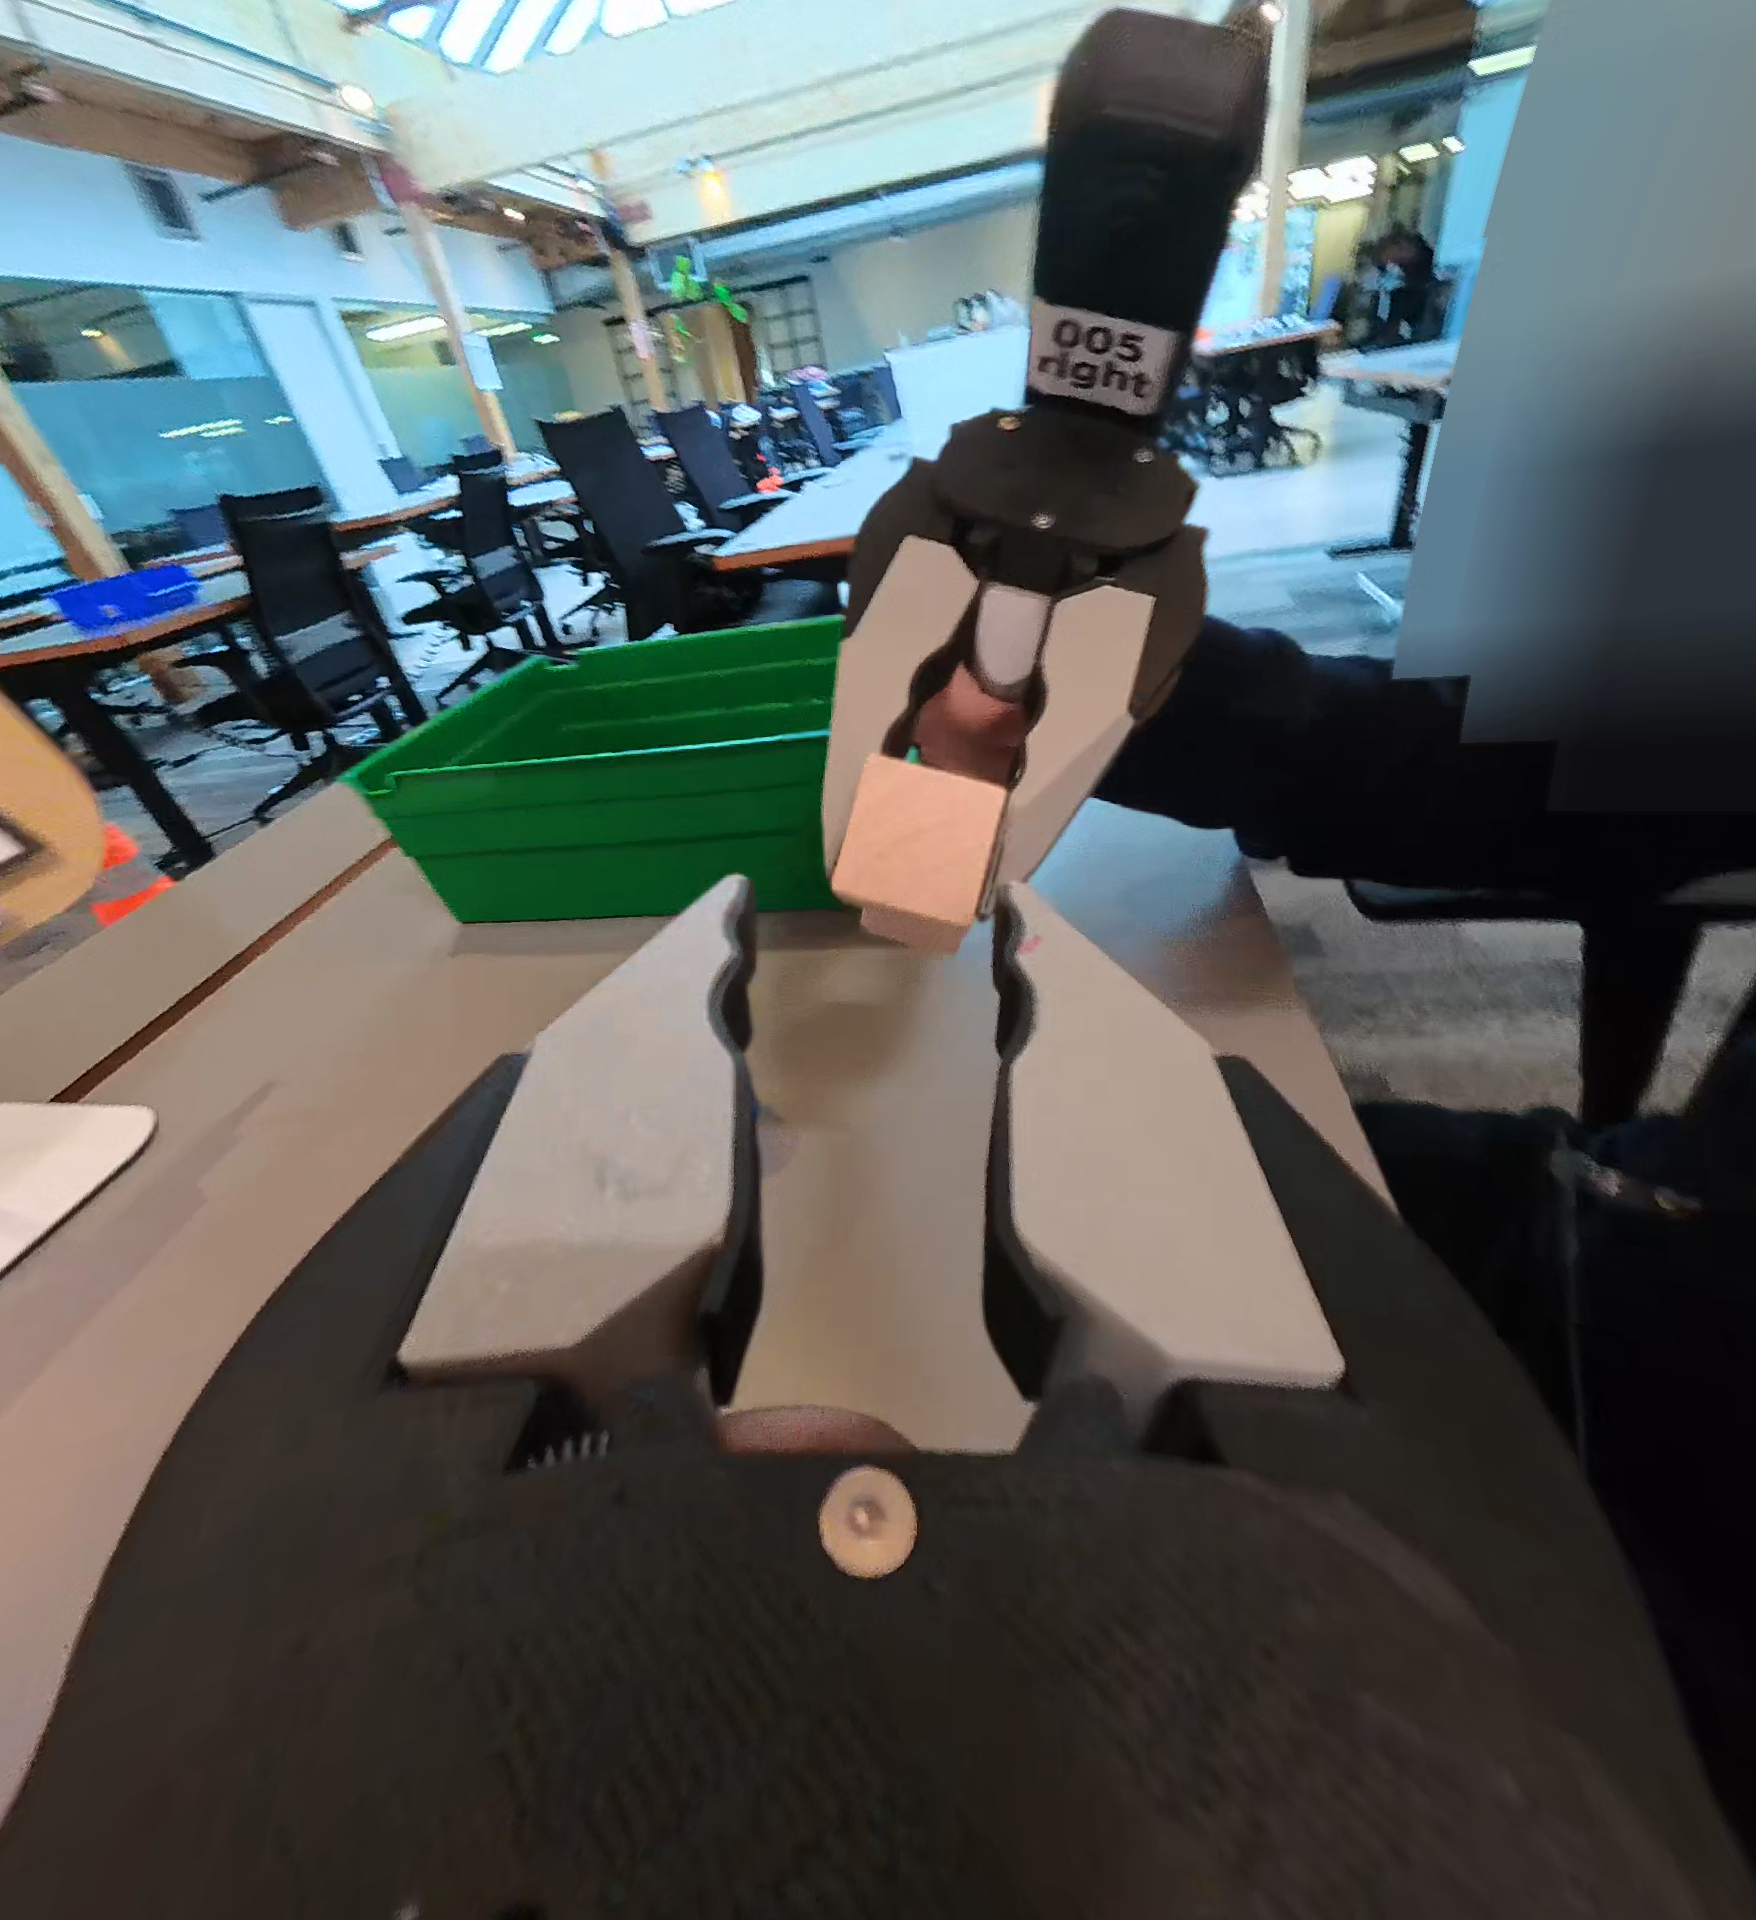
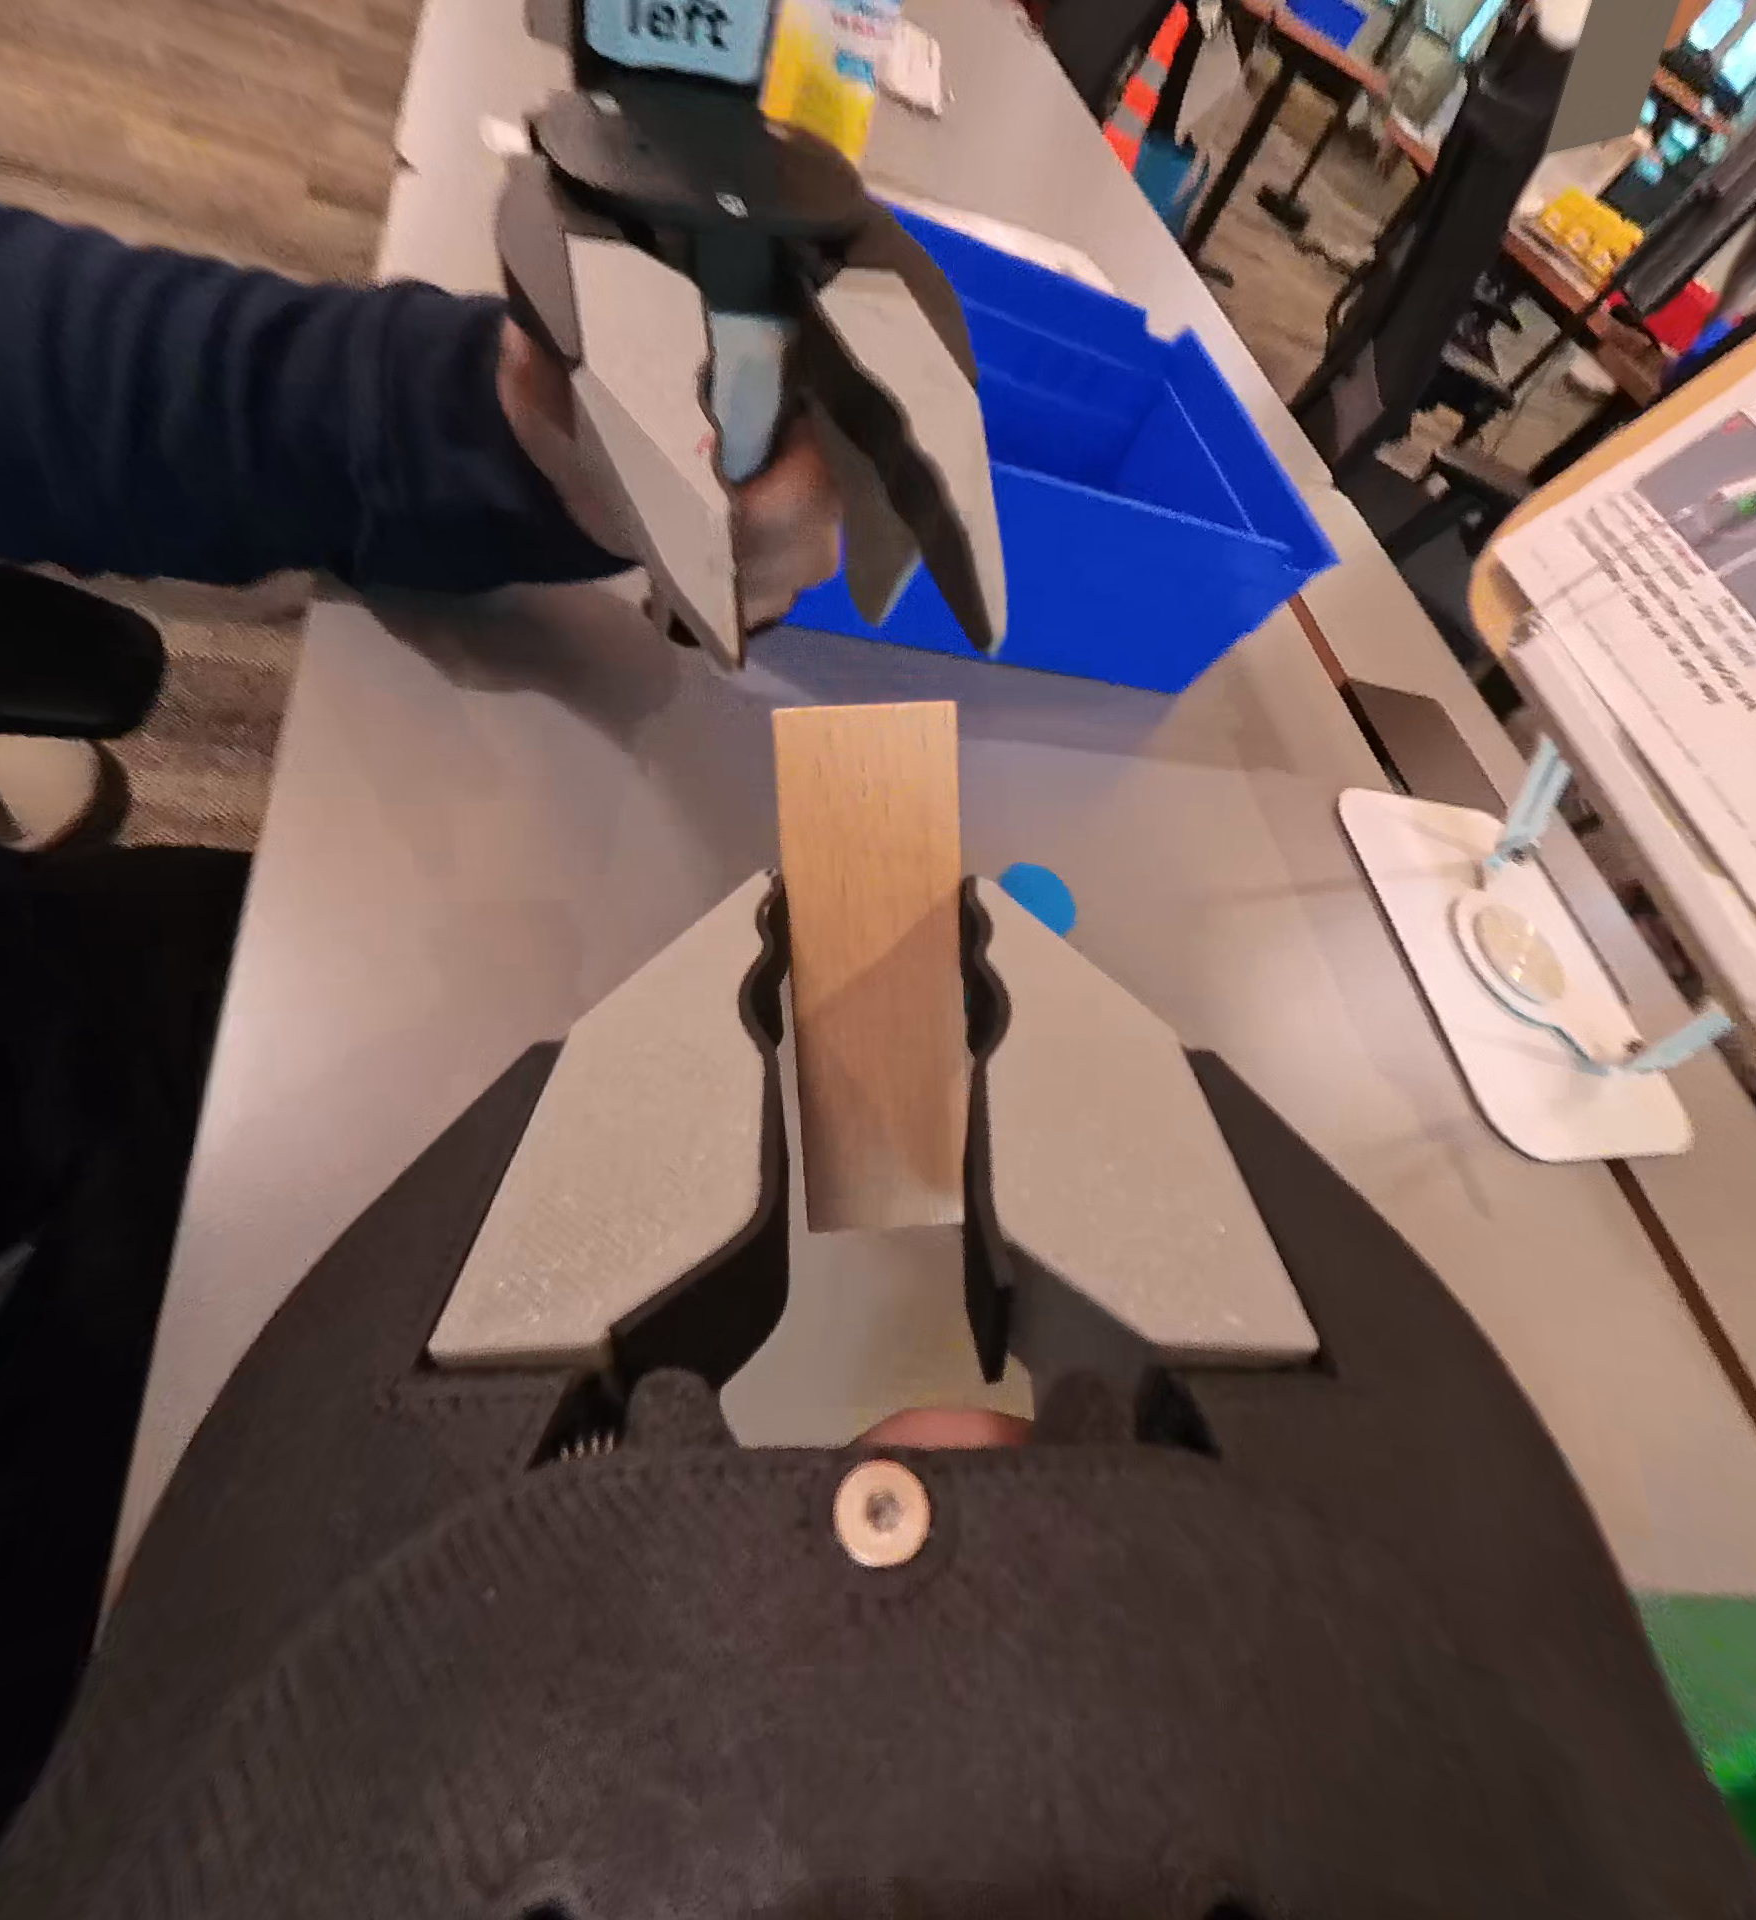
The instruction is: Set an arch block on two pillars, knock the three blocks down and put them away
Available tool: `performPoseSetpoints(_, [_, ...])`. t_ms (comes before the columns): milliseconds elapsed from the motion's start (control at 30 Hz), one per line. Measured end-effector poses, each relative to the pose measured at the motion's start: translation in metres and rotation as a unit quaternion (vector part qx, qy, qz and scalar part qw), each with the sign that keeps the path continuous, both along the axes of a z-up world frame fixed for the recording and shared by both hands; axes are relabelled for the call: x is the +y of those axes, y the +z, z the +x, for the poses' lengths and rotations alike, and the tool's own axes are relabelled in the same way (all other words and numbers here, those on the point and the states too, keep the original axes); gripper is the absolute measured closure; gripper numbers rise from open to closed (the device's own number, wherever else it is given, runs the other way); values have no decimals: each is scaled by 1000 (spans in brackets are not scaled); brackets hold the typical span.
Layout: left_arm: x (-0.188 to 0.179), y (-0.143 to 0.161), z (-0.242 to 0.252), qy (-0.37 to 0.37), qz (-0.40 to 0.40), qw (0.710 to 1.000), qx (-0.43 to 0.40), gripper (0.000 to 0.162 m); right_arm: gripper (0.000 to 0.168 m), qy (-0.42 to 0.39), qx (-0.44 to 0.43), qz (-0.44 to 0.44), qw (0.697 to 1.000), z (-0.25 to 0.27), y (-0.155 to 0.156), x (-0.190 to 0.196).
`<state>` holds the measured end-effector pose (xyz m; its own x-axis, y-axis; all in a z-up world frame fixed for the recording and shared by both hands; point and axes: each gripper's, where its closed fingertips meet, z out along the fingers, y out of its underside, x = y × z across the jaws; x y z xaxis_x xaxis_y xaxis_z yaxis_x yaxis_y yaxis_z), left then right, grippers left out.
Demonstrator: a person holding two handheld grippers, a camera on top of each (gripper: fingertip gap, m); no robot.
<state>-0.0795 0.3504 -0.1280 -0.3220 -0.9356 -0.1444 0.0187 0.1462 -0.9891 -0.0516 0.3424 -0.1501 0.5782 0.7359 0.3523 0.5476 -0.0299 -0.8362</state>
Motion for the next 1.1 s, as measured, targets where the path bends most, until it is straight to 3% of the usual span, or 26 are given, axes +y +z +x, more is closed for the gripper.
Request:
performPoseSetpoints(200, [39, 4, 5, 67, -100, 993, 1, 111, 138, -21, -114, -88, 989, 34, 9, 38])
performPoseSetpoints(400, [81, -10, 7, 155, -150, 976, 22, 106, 138, -16, -156, -172, 973, 33, -22, 75])
performPoseSetpoints(633, [73, -40, 11, 140, -156, 972, 110, 103, 138, -18, -197, -199, 960, 37, -43, 86])
performPoseSetpoints(733, [72, -65, 13, 157, -114, 965, 177, 102, 138, -16, -200, -202, 959, 40, -41, 85])
performPoseSetpoints(767, [76, -72, 13, 176, -92, 962, 189, 107, 138, -16, -199, -202, 959, 41, -40, 85])
performPoseSetpoints(833, [83, -83, 12, 202, -60, 954, 211, 131, 138, -15, -195, -203, 960, 41, -39, 85])
performPoseSetpoints(1000, [104, -101, 12, 263, -48, 932, 246, 162, 138, -9, -195, -203, 960, 37, -44, 84])
performPoseSetpoints(1100, [115, -109, 13, 295, -47, 920, 255, 162, 138, -8, -195, -202, 960, 36, -48, 84])
